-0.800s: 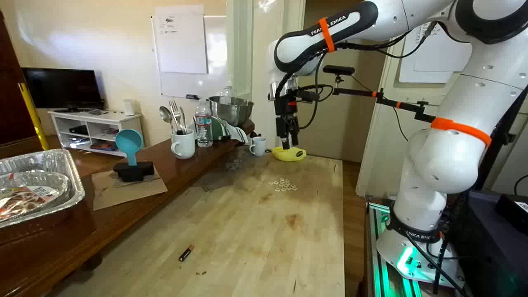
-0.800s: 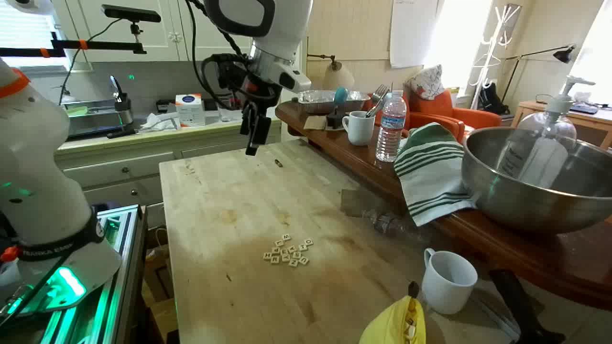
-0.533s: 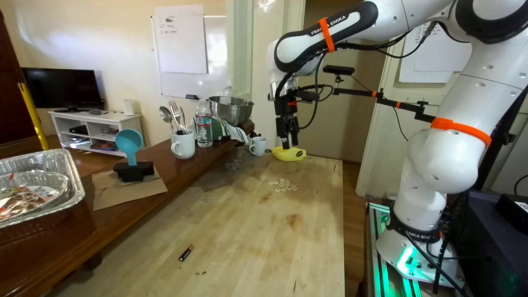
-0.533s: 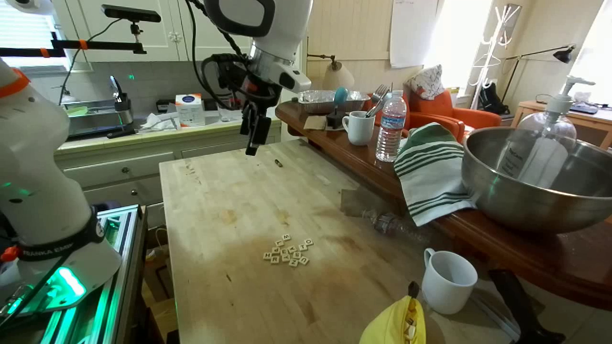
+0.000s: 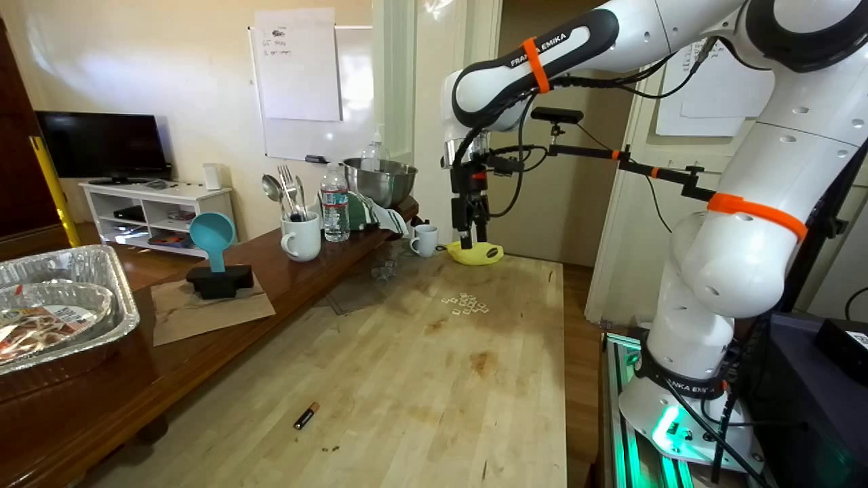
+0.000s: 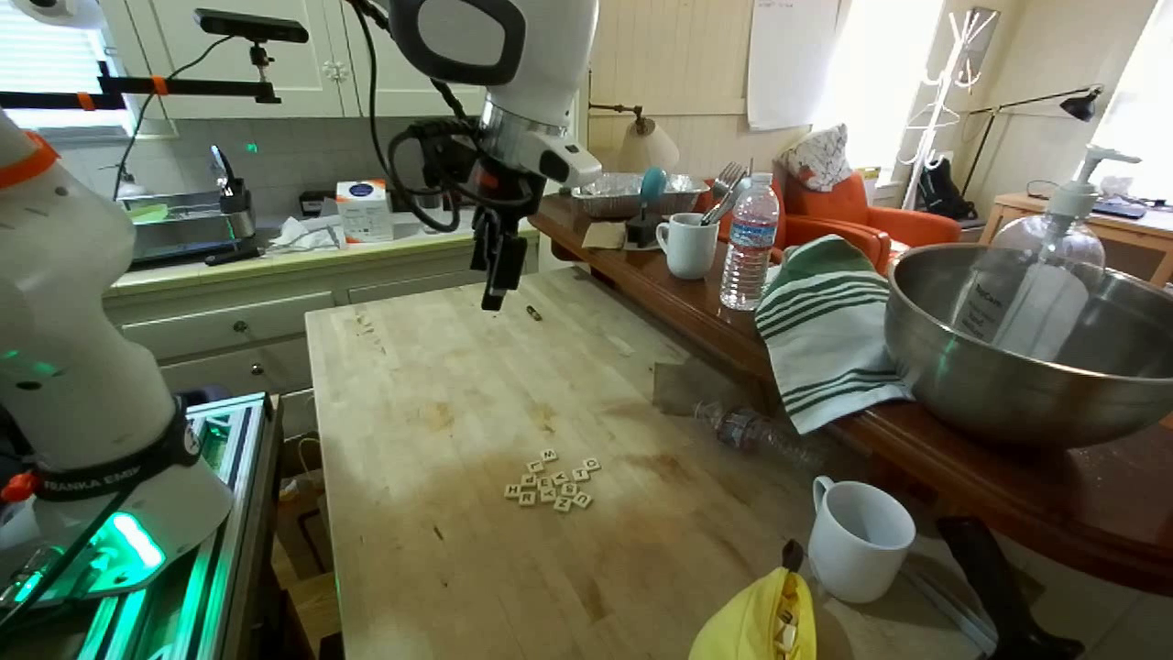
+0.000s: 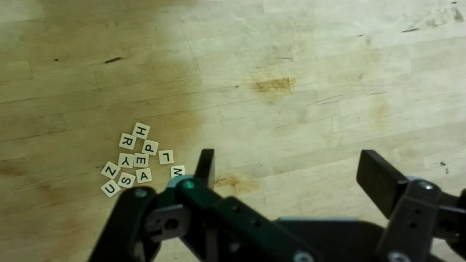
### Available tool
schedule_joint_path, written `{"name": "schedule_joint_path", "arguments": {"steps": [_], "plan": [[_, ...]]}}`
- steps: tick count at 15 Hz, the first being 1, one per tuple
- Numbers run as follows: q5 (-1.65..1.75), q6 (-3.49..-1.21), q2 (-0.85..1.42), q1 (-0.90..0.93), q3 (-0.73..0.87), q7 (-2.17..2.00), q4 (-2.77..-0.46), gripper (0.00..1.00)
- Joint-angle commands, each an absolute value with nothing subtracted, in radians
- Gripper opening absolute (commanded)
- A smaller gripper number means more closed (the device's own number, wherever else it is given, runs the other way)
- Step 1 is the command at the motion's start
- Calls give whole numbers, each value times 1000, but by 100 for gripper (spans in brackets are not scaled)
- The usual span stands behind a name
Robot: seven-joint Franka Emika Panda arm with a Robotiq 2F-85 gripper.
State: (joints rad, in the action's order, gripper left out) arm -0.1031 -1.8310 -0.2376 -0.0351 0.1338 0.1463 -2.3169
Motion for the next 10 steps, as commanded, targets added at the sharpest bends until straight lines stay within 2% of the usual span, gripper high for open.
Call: {"name": "schedule_joint_path", "arguments": {"steps": [1,10], "plan": [[-124,-1973,-226,-58,147,231,-2390,100],[-143,-2278,-159,-61,170,468,-2538,100]]}}
